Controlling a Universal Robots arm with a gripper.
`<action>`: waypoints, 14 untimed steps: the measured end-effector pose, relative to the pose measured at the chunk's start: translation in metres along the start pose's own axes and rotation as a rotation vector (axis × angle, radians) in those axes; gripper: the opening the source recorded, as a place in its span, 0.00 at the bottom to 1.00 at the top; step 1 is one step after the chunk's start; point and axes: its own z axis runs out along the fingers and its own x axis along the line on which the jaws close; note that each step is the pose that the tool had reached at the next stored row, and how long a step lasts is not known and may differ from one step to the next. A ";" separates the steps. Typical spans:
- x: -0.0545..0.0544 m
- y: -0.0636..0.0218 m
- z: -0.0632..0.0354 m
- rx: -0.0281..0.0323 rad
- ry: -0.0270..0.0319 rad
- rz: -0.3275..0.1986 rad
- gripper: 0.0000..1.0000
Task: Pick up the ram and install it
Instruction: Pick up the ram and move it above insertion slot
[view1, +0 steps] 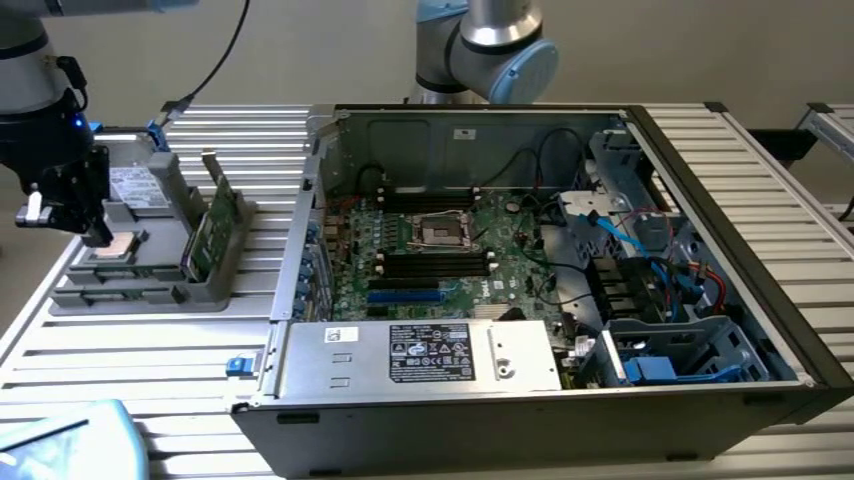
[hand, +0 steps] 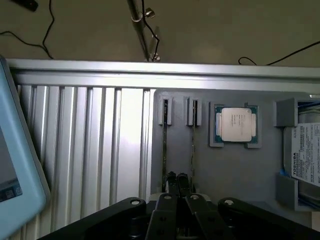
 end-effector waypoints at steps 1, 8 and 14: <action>0.000 0.0000 0.0001 0.0001 0.0000 0.000 0.13; 0.000 0.0000 0.0001 0.0001 0.0000 0.000 0.11; 0.000 0.0000 0.0001 0.0001 0.0000 0.000 0.25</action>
